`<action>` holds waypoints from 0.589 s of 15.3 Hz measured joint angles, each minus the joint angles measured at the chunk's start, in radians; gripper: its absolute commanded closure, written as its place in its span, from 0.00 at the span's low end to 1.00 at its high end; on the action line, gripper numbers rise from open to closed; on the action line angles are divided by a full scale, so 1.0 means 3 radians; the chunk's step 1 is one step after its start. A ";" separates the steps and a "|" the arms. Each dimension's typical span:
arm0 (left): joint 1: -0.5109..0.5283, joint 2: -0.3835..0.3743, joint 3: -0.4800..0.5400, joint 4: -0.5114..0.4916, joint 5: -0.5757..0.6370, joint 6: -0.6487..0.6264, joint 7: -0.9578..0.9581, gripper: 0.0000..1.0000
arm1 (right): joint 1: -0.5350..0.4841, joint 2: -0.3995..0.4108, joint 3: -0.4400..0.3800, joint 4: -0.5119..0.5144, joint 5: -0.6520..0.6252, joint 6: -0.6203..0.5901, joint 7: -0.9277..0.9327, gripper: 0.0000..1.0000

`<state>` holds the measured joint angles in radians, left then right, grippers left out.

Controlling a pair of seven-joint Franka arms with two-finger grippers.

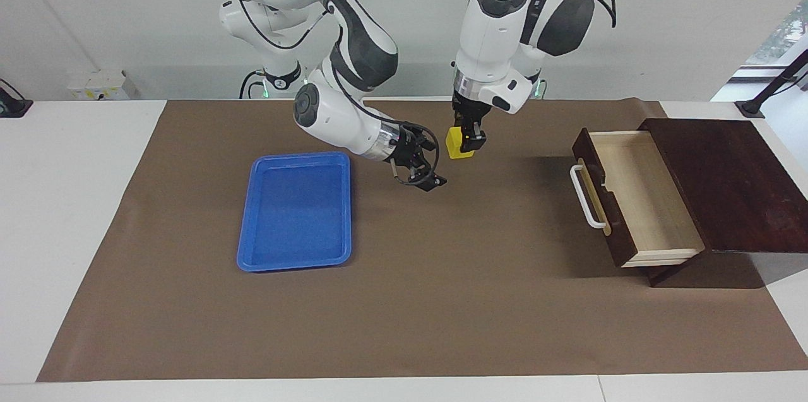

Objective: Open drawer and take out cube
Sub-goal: 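Grasp the yellow cube with the right gripper from the left gripper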

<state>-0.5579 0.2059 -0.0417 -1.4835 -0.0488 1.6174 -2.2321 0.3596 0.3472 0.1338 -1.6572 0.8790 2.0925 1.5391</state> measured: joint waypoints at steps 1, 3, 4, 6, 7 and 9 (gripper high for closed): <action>0.0000 0.0000 0.0000 0.0000 0.0000 0.0003 0.0000 1.00 | -0.0003 -0.0014 -0.0010 -0.0006 0.0085 0.0000 0.0022 0.00; 0.0000 0.0000 0.0000 0.0000 0.0000 0.0007 -0.0001 1.00 | -0.0006 -0.0034 -0.0024 -0.0025 0.0180 0.0000 0.0047 0.00; 0.0000 0.0000 0.0000 0.0000 0.0000 0.0008 -0.0001 1.00 | -0.0005 -0.0046 -0.0025 -0.0036 0.0192 0.0000 0.0057 0.00; 0.0000 0.0000 0.0000 0.0000 0.0000 0.0008 -0.0001 1.00 | 0.0003 -0.0112 -0.0018 -0.0093 0.0194 0.0000 0.0063 0.00; 0.0000 0.0000 0.0000 0.0000 0.0000 0.0009 -0.0001 1.00 | 0.0006 -0.0156 -0.0009 -0.0128 0.0194 0.0000 0.0066 0.00; 0.0000 0.0001 0.0000 0.0000 0.0000 0.0009 -0.0001 1.00 | 0.0026 -0.0230 0.0005 -0.0181 0.0195 0.0000 0.0068 0.00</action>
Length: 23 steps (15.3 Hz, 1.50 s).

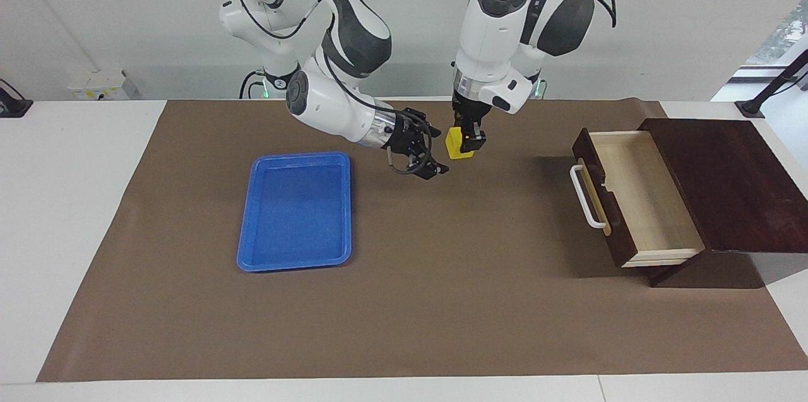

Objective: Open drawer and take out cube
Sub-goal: 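Grasp the yellow cube with the right gripper from the left gripper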

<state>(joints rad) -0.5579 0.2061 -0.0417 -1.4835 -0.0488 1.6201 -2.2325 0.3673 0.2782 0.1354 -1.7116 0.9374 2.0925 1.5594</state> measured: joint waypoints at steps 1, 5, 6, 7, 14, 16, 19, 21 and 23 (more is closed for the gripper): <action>0.0000 0.0002 0.0000 0.0000 0.0000 0.0000 0.0000 1.00 | 0.0033 -0.0022 0.0001 -0.0013 0.0000 0.0000 0.0000 0.00; 0.0000 0.0005 0.0002 0.0000 -0.0001 -0.0002 -0.0002 1.00 | 0.0176 -0.0041 -0.0001 -0.0037 0.0000 0.0057 -0.0003 0.00; 0.0000 0.0006 0.0006 0.0000 -0.0001 -0.0002 -0.0002 1.00 | 0.0198 -0.0040 -0.0001 -0.0053 0.0000 0.0105 -0.0018 0.00; 0.0000 0.0006 0.0007 0.0000 -0.0001 -0.0001 -0.0002 1.00 | 0.0218 -0.0041 -0.0001 -0.0070 0.0000 0.0153 -0.0039 0.00; -0.0003 0.0007 0.0004 0.0000 -0.0007 -0.0014 -0.0002 1.00 | 0.0290 -0.0044 -0.0002 -0.0137 0.0000 0.0298 -0.0086 0.03; -0.0003 0.0007 0.0003 0.0000 -0.0010 -0.0016 -0.0002 1.00 | 0.0290 -0.0046 -0.0005 -0.0138 0.0000 0.0300 -0.0086 0.16; -0.0006 0.0007 -0.0003 -0.0001 -0.0027 -0.0042 -0.0004 1.00 | 0.0288 -0.0047 -0.0017 -0.0139 0.0000 0.0320 -0.0085 0.52; -0.0008 0.0007 -0.0004 -0.0001 -0.0033 -0.0042 -0.0004 1.00 | 0.0281 -0.0047 -0.0019 -0.0142 0.0000 0.0322 -0.0072 0.79; -0.0016 0.0007 -0.0008 -0.0001 -0.0049 -0.0045 -0.0001 1.00 | 0.0264 -0.0049 -0.0032 -0.0142 0.0007 0.0325 -0.0035 1.00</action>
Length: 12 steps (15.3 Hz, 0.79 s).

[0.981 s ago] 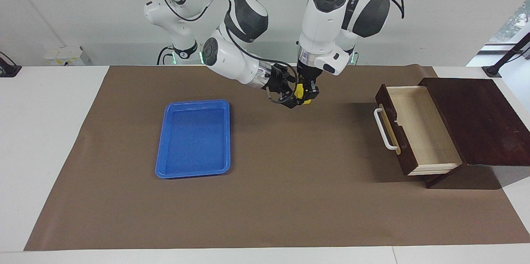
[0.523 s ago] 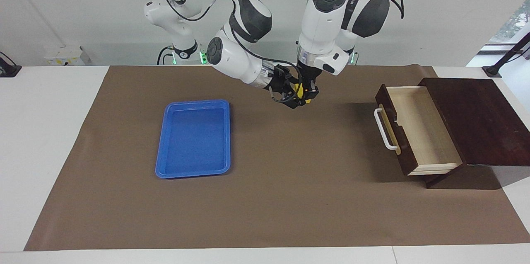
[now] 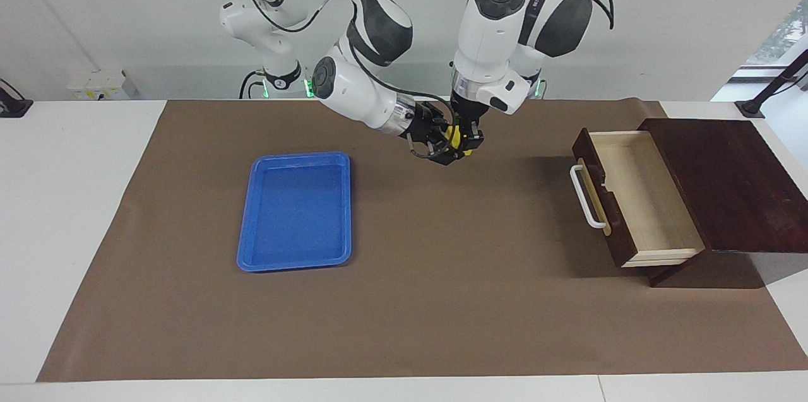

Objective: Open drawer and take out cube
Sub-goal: 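Grasp the yellow cube with the right gripper from the left gripper, then carry the cube over the blue tray while the left gripper withdraws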

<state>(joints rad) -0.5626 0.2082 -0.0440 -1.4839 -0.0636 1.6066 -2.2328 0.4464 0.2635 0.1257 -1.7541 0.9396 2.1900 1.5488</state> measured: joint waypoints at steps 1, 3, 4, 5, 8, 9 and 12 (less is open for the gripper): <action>-0.0004 0.0001 0.0000 0.0000 0.0000 0.0005 0.0001 1.00 | -0.0007 -0.0002 0.0000 -0.0002 0.0001 -0.0010 0.0003 1.00; -0.0005 0.0001 0.0001 0.0000 -0.0001 0.0004 0.0001 1.00 | -0.0007 -0.0003 0.0001 -0.0004 0.0001 -0.0010 0.0013 1.00; -0.0005 0.0002 0.0000 0.0000 -0.0001 0.0004 0.0001 1.00 | -0.0009 -0.0003 0.0001 -0.0004 0.0001 -0.0010 0.0014 1.00; -0.0005 0.0003 0.0000 0.0001 -0.0002 0.0007 0.0001 1.00 | -0.0011 -0.0003 0.0001 -0.0005 0.0001 -0.0012 0.0014 1.00; -0.0006 0.0005 0.0000 0.0002 -0.0004 0.0013 0.0002 1.00 | -0.0016 -0.0003 0.0001 -0.0005 0.0001 -0.0014 0.0014 1.00; -0.0006 0.0005 0.0001 0.0003 -0.0004 0.0014 0.0002 1.00 | -0.0016 -0.0003 0.0001 -0.0005 0.0001 -0.0014 0.0014 1.00; -0.0006 0.0005 0.0003 0.0010 -0.0006 0.0014 0.0005 0.85 | -0.0019 -0.0005 0.0002 -0.0001 0.0001 -0.0014 0.0014 1.00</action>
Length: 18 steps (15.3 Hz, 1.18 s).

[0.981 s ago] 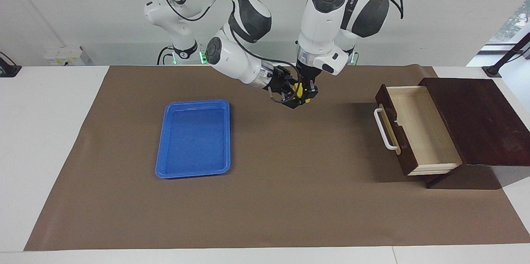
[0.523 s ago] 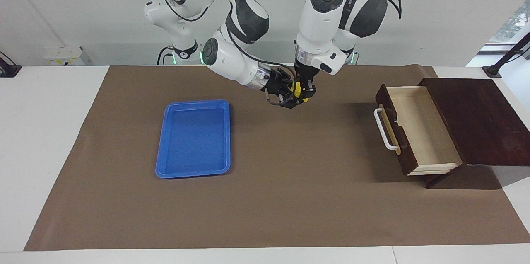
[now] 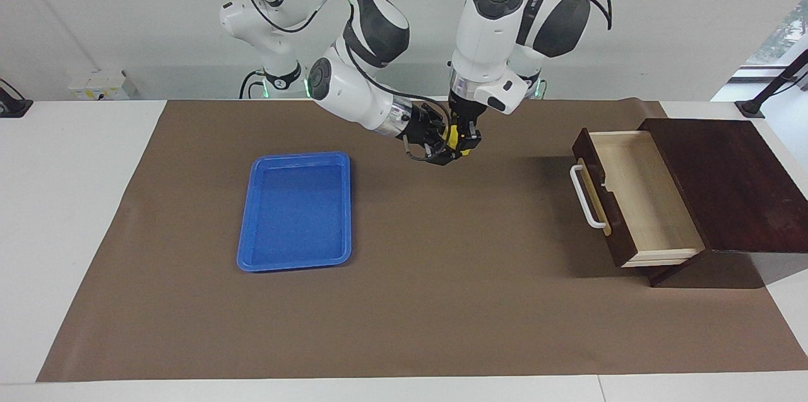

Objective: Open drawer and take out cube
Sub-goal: 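Carry the cube over the blue tray while the left gripper withdraws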

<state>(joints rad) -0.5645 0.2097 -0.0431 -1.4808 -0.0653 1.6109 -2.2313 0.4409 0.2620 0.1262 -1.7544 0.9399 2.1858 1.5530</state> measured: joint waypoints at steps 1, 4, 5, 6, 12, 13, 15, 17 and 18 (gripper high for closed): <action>0.0000 0.0000 0.0001 0.0006 0.0000 0.0000 0.0002 0.62 | -0.0002 -0.0001 0.0000 0.0004 0.0000 0.0000 0.0000 1.00; 0.0000 0.0000 0.0010 0.0039 0.0000 0.0000 0.0003 0.00 | -0.0013 -0.0008 -0.0002 0.0016 0.0005 0.0000 0.0020 1.00; 0.0002 -0.0001 0.0033 0.0059 0.0001 -0.0003 -0.0001 0.00 | -0.0027 -0.0009 -0.0008 0.0007 0.0005 0.0000 0.0052 1.00; 0.0007 -0.0002 0.0059 0.0087 0.0001 -0.0009 -0.0001 0.00 | -0.0052 -0.0008 -0.0009 -0.0004 0.0005 -0.0002 0.0056 1.00; 0.0024 -0.0012 0.0096 0.0135 0.0015 -0.0050 0.0023 0.00 | -0.0152 -0.0008 -0.0015 -0.0011 0.0005 -0.0049 0.0060 1.00; 0.0026 -0.0016 0.0100 0.0138 0.0037 -0.0050 0.0077 0.00 | -0.0223 -0.0009 -0.0016 -0.0011 0.0005 -0.0110 0.0060 1.00; 0.0068 -0.0032 0.0115 0.0135 0.0084 -0.0051 0.0234 0.00 | -0.0430 -0.0008 -0.0021 -0.0009 0.0005 -0.0258 0.0059 1.00; 0.0191 -0.0057 0.0124 0.0075 0.0143 -0.0052 0.0532 0.00 | -0.0635 -0.0008 -0.0031 -0.0008 -0.0009 -0.0315 0.0004 1.00; 0.0250 -0.0081 0.0134 0.0001 0.0218 -0.0042 0.0696 0.00 | -0.0717 -0.0008 -0.0036 -0.0009 -0.0042 -0.0331 -0.0044 1.00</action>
<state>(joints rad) -0.4895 0.1854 -0.0030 -1.4806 0.0001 1.5983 -2.0224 0.2259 0.2597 0.1154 -1.7570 0.9271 2.0863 1.5399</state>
